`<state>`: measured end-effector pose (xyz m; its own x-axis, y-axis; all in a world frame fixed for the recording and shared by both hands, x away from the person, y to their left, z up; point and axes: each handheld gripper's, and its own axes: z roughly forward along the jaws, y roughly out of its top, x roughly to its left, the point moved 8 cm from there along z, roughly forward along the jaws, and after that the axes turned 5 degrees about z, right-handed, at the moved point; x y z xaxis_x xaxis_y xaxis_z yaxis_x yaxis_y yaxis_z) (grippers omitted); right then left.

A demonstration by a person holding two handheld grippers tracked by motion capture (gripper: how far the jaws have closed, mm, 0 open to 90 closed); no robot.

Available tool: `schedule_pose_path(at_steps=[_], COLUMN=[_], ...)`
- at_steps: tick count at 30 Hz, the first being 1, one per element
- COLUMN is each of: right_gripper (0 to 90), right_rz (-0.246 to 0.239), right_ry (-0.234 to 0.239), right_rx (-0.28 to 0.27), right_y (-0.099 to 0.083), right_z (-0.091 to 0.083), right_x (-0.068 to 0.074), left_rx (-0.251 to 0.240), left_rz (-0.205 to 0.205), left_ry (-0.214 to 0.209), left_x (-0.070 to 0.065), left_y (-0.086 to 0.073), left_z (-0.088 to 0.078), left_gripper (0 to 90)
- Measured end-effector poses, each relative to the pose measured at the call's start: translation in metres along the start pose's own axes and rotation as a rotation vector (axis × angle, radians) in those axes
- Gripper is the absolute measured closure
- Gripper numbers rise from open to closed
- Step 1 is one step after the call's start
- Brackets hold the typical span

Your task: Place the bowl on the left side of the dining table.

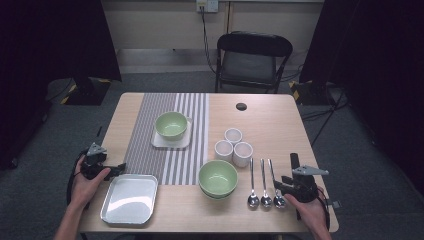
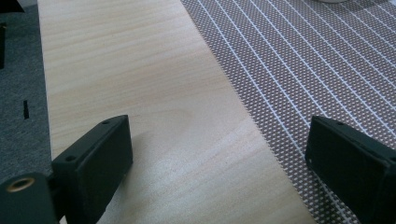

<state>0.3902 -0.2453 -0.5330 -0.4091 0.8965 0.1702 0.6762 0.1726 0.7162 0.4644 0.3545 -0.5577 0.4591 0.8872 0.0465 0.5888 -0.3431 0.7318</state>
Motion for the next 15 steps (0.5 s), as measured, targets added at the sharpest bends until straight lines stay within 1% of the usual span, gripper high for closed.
schedule_pose_path(at_steps=[2,4,5,6,8,10,11,13,15], right_gripper=[62.0,64.3,65.8,66.7,67.9,68.2,68.3,68.7,69.9], right_rz=[0.0,-0.019,-0.014,-0.004,-0.017,-0.018,-0.027,-0.029,-0.042], right_ry=[0.01,-0.007,-0.002,0.015,0.003,0.013,0.01,0.017,0.011], right_rx=[0.011,0.038,0.041,0.041,0.065,0.069,0.067,0.06,0.062], right_y=[-0.001,-0.0032,-0.004,-0.0051,-0.0092,-0.0103,-0.0101,-0.0089,-0.0091], right_z=[0.0003,0.0003,0.0002,0.0005,0.0021,0.003,0.0035,0.0037,0.0042], right_x=[0.0,-0.0027,-0.0036,-0.0033,-0.0037,-0.0014,-0.0007,0.0015,0.0015], left_rx=[0.002,0.002,0.002,0.003,0.002,0.002,0.002,0.002,0.002], left_rz=[0.003,0.003,0.003,0.003,0.003,0.003,0.003,0.003,0.003], left_ry=[0.0,-0.001,-0.001,0.0,0.0,-0.001,-0.001,-0.001,0.0], left_x=[0.0002,0.0002,0.0002,0.0003,0.0002,0.0001,0.0001,0.0002,0.0002], left_y=[-0.0002,-0.0002,-0.0002,-0.0002,-0.0002,-0.0002,-0.0002,-0.0002,-0.0002], left_z=[-0.0002,-0.0001,-0.0001,-0.0002,-0.0002,-0.0001,-0.0001,-0.0001,-0.0001], left_gripper=[7.0,7.1,7.0,7.0,7.0,7.0,7.1,7.1,7.1])
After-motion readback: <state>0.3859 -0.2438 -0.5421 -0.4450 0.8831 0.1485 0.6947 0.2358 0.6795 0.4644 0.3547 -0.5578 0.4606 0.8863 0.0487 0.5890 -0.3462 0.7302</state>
